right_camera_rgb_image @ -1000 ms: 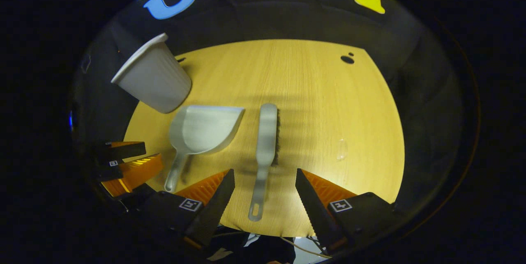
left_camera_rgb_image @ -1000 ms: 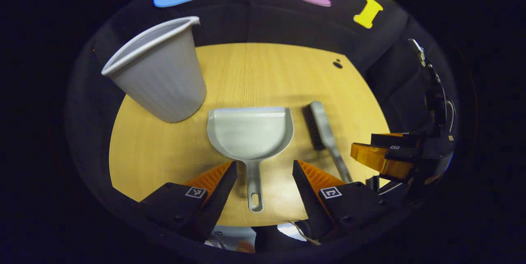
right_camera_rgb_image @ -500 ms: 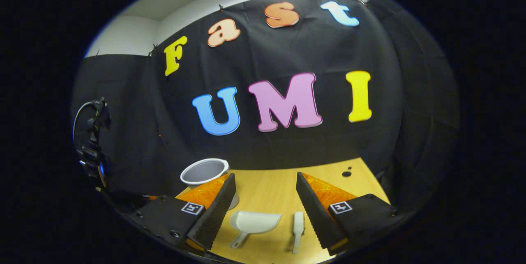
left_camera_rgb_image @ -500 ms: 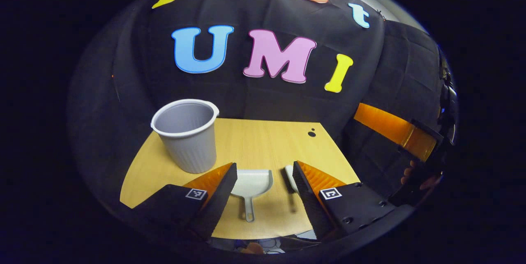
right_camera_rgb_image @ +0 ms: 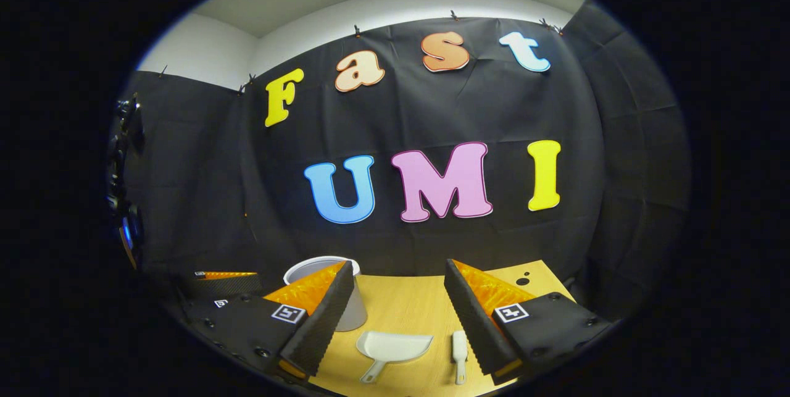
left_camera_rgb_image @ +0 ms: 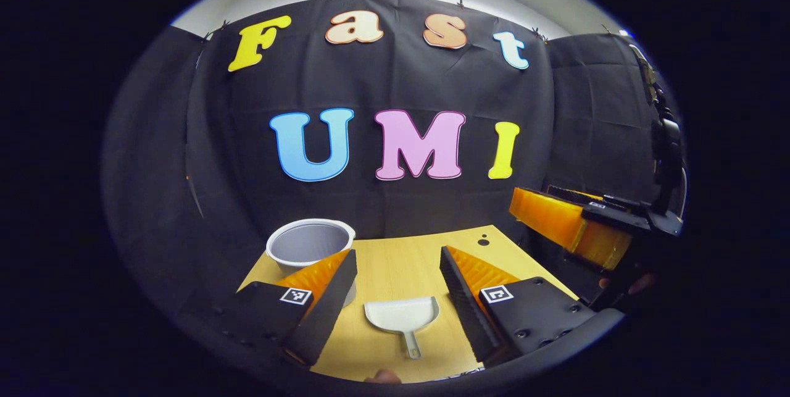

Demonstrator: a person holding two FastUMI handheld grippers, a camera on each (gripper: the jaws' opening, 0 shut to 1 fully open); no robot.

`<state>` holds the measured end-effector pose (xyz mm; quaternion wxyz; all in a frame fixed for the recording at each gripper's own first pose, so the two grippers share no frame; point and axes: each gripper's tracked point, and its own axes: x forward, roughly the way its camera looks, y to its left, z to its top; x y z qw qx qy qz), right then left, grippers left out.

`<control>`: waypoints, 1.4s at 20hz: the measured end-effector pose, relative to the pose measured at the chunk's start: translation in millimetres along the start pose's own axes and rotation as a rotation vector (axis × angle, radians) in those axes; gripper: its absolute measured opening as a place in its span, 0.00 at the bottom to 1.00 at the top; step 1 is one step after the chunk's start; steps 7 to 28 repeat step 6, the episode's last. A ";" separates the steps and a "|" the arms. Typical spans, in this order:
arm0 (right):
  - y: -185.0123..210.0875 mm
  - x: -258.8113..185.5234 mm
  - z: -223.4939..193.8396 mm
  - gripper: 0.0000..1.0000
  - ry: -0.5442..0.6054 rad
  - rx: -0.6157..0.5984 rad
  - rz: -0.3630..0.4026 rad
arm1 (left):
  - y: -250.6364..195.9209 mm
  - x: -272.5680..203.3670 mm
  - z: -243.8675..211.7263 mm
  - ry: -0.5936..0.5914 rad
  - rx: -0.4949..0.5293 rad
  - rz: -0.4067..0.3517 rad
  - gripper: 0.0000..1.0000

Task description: Pick up the small broom and dustpan from the desktop, sweep the trash into the dustpan with the broom, and then empty the trash into the garbage bin.

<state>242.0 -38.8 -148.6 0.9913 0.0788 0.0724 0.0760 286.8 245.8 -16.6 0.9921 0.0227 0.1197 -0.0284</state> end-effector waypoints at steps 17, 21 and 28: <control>-3.0 -20.0 -6.1 0.89 -0.006 -0.016 -0.064 | -0.2 -0.9 -7.5 -0.040 -0.014 -0.003 0.82; -3.0 -20.0 -6.1 0.89 -0.006 -0.016 -0.064 | -0.2 -0.9 -7.5 -0.040 -0.014 -0.003 0.82; -3.0 -20.0 -6.1 0.89 -0.006 -0.016 -0.064 | -0.2 -0.9 -7.5 -0.040 -0.014 -0.003 0.82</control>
